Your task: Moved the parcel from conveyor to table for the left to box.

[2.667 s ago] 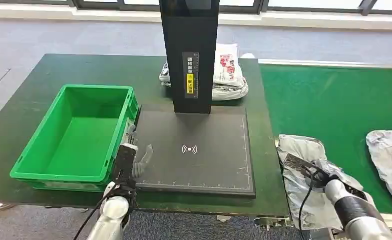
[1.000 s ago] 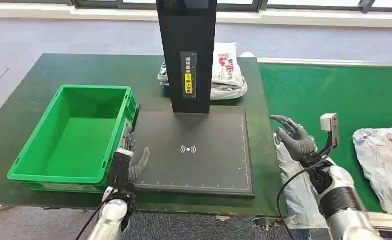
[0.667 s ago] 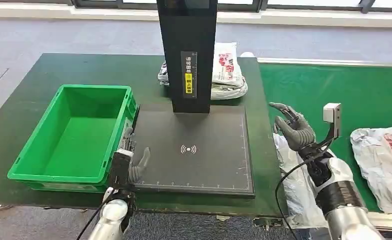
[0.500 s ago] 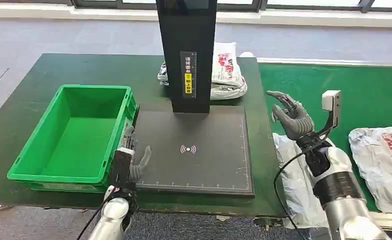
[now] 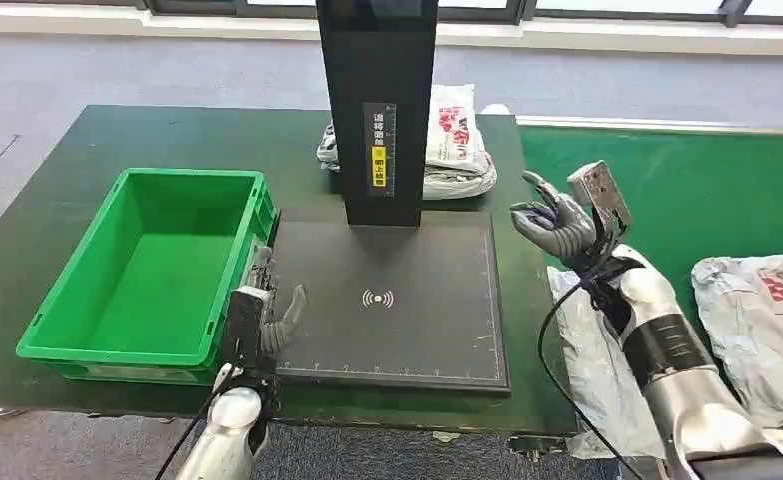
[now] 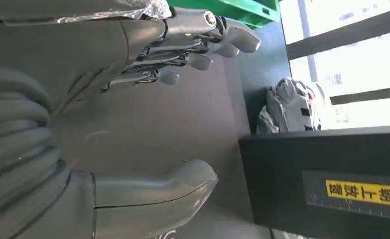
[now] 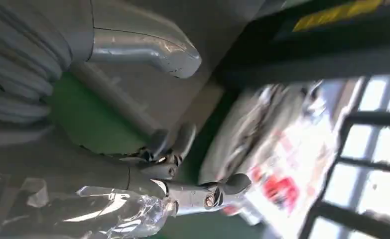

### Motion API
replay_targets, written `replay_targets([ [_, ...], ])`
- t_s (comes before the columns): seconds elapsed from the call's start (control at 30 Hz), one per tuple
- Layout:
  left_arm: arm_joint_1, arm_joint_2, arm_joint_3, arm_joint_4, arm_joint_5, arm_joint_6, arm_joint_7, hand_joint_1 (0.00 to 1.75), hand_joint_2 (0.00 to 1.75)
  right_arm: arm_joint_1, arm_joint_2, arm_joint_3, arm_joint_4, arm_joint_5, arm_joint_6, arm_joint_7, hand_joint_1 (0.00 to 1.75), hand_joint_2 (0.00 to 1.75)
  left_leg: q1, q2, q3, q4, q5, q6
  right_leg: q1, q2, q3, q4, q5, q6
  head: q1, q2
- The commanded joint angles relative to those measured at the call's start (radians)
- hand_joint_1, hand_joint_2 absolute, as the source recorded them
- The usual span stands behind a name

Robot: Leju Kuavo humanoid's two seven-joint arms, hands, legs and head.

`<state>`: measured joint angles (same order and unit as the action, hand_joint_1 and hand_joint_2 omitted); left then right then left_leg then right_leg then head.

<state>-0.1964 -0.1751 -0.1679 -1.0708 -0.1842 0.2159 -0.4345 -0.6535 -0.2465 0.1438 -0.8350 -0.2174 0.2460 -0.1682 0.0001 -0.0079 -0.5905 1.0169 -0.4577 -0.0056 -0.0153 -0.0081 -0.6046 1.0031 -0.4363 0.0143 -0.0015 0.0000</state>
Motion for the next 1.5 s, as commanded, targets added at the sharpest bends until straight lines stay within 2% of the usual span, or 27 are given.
replay_targets([
  [0.03,0.004,0.034,-0.006,-0.002,0.012,0.007,0.013,0.00,1.75,0.141,-0.035,-0.042,0.030,0.029,-0.103,0.010,0.00,1.75,0.001,-0.001,0.005,-0.004,0.000,-0.001,0.002,-0.001,0.006,-0.005,0.000,-0.001,0.000,0.000],
  [0.3,0.003,0.033,-0.007,-0.001,0.013,0.008,0.014,0.00,1.75,0.135,-0.031,-0.043,0.021,0.031,-0.105,0.026,0.00,1.75,0.000,0.003,0.001,-0.001,-0.001,0.000,0.000,0.003,0.000,-0.001,0.000,-0.001,0.000,0.000],
  [1.5,0.003,0.033,-0.007,-0.001,0.013,0.008,0.014,0.00,1.75,0.135,-0.031,-0.043,0.021,0.031,-0.105,0.026,0.00,1.75,0.001,0.004,0.004,-0.003,-0.001,-0.001,0.001,0.004,0.003,-0.003,0.001,-0.001,0.000,0.000],
])
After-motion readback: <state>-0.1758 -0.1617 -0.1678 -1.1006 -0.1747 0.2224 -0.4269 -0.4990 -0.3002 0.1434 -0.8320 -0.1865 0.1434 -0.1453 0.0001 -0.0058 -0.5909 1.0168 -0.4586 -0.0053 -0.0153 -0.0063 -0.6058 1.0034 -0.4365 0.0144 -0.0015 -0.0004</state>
